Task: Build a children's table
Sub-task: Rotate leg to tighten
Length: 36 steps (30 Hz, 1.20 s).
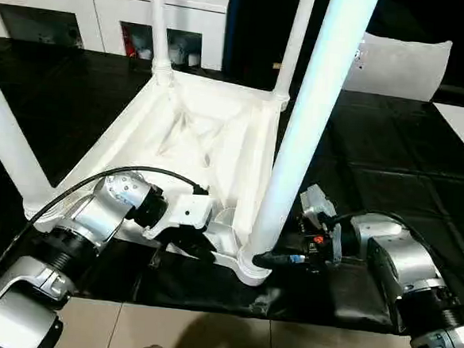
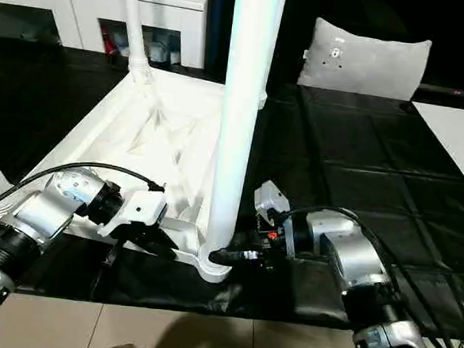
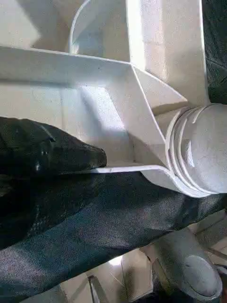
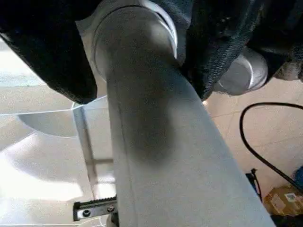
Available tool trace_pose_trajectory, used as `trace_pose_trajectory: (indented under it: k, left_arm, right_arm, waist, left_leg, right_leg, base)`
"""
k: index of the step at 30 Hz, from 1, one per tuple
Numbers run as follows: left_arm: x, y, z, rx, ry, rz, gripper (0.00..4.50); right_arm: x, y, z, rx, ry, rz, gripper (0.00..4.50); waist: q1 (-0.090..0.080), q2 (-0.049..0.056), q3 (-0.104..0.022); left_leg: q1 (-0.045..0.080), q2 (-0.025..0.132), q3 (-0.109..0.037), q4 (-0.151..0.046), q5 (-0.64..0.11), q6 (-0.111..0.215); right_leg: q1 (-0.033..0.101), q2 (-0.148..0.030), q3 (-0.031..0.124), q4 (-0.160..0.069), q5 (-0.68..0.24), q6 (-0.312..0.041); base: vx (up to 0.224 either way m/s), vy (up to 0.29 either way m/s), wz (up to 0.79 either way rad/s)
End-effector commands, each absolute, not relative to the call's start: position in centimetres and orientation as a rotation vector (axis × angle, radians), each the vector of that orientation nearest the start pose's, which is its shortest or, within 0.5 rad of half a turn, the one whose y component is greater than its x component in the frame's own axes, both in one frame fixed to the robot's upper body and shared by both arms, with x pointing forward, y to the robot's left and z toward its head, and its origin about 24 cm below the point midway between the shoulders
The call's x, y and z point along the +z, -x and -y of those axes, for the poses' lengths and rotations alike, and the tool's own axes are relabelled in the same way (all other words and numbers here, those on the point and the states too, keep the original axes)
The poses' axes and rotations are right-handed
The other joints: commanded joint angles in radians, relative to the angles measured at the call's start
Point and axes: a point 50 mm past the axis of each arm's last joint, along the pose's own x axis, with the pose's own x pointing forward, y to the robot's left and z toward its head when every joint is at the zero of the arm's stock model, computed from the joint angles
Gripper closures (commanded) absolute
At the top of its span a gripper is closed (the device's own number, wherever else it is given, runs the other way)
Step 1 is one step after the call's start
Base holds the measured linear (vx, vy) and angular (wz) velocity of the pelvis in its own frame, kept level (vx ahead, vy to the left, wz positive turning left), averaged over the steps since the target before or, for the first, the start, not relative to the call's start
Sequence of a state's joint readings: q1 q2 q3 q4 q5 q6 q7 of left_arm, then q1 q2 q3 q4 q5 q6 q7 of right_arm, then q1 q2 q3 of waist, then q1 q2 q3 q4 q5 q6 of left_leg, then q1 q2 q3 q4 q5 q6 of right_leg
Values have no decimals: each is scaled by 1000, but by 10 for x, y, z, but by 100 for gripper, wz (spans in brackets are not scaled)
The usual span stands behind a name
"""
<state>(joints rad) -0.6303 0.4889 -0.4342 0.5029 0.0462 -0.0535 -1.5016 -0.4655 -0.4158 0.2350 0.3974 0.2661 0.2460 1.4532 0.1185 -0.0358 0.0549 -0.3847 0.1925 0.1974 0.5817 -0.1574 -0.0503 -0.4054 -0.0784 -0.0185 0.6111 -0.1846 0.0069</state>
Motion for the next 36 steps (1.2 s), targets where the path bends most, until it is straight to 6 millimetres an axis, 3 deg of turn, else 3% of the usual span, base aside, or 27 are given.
trace_pose_trajectory:
  k: [1, 8, 12, 16, 18, 19, 20, 21, 22, 23, 27, 28, 30, 32, 36]
  left_arm:
    - [68, -297, -125, -1802, -737, -494, 450]
    - [69, -302, -127, -1718, -658, -504, 450]
    - [75, -310, -117, -1553, -513, -491, 450]
    - [76, -316, -100, -1419, -427, -478, 450]
    - [77, -318, -93, -1379, -404, -472, 450]
    - [77, -318, -93, -1379, -404, -472, 450]
    - [77, -323, -81, -1315, -366, -457, 450]
    - [77, -323, -80, -1312, -364, -456, 450]
    - [77, -325, -71, -1275, -334, -458, 450]
    - [77, -328, -60, -1224, -308, -453, 450]
    - [81, -333, -40, -1115, -264, -432, 450]
    - [82, -334, -34, -1093, -249, -424, 450]
    - [84, -333, -26, -1075, -230, -398, 450]
    - [84, -333, -25, -1077, -229, -394, 450]
    - [83, -332, -31, -1102, -267, -387, 450]
  right_arm:
    - [65, -284, 140, 1600, 37, -384, 182]
    - [67, -280, 138, 1566, -90, -370, 226]
    - [62, -285, 131, 1332, -147, -322, 231]
    - [53, -296, 123, 1064, -136, -318, 238]
    - [50, -300, 120, 976, -134, -329, 241]
    - [50, -300, 120, 976, -134, -329, 241]
    - [47, -304, 113, 875, -113, -336, 244]
    - [47, -305, 113, 869, -111, -336, 245]
    - [45, -310, 109, 764, -124, -346, 246]
    - [43, -316, 105, 622, -144, -364, 247]
    - [42, -325, 96, 403, -201, -368, 248]
    - [43, -327, 93, 373, -214, -353, 248]
    - [48, -328, 92, 324, -226, -298, 194]
    - [49, -328, 93, 310, -228, -286, 180]
    - [52, -325, 102, 304, -242, -251, 138]
  waist:
    - [-6, 5, -66]
    - [0, 7, -66]
    - [-4, 9, -61]
    - [-33, 5, -56]
    - [-50, 4, -55]
    - [-61, 2, -58]
    - [-72, -1, -58]
    - [-72, -1, -58]
    - [-78, 4, -59]
    - [-87, -1, -61]
    - [-89, 3, -65]
    - [-88, 3, -67]
    - [-85, 6, -70]
    - [-78, 4, -74]
    - [-67, 6, -75]
  left_leg:
    - [32, 42, -13, -70, -298, -10]
    - [34, 41, -12, -70, -286, -12]
    - [34, 40, -15, -75, -329, -30]
    - [32, 33, -29, -79, -402, -65]
    - [21, 32, -35, -83, -402, -70]
    - [21, 29, -35, -81, -401, -67]
    - [19, 28, -33, -79, -397, -55]
    - [19, 28, -33, -79, -397, -55]
    - [23, 27, -31, -76, -395, -51]
    - [17, 23, -28, -73, -367, -47]
    - [18, 22, -24, -69, -322, -37]
    - [19, 23, -23, -68, -315, -30]
    - [16, 23, -20, -67, -277, -19]
    - [13, 21, -16, -61, -214, 10]
    - [15, 21, -13, -59, -152, 42]
  right_leg:
    - [31, -53, 24, -68, -234, -224]
    - [31, -53, 24, -66, -208, -231]
    - [27, -55, 26, -74, -285, -213]
    - [22, -60, 22, -93, -478, -150]
    - [29, -61, 17, -92, -498, -133]
    - [27, -60, 16, -95, -493, -127]
    - [25, -57, 18, -97, -481, -128]
    - [25, -57, 18, -97, -481, -128]
    - [20, -56, 20, -97, -463, -139]
    - [21, -52, 20, -97, -439, -143]
    - [19, -48, 23, -95, -366, -150]
    - [21, -46, 23, -92, -328, -157]
    - [27, -43, 23, -85, -233, -169]
    - [34, -42, 24, -75, -122, -187]
    - [41, -40, 24, -66, -16, -211]
  base:
    - [0, 0, 0]
    - [0, 0, 0]
    - [0, 0, 0]
    - [0, 0, 0]
    - [0, 0, 0]
    - [0, 0, 0]
    - [0, 0, 0]
    - [0, 0, 0]
    - [0, 0, 0]
    - [0, 0, 0]
    - [0, 0, 0]
    - [0, 0, 0]
    - [0, 0, 0]
    - [0, 0, 0]
    - [0, 0, 0]
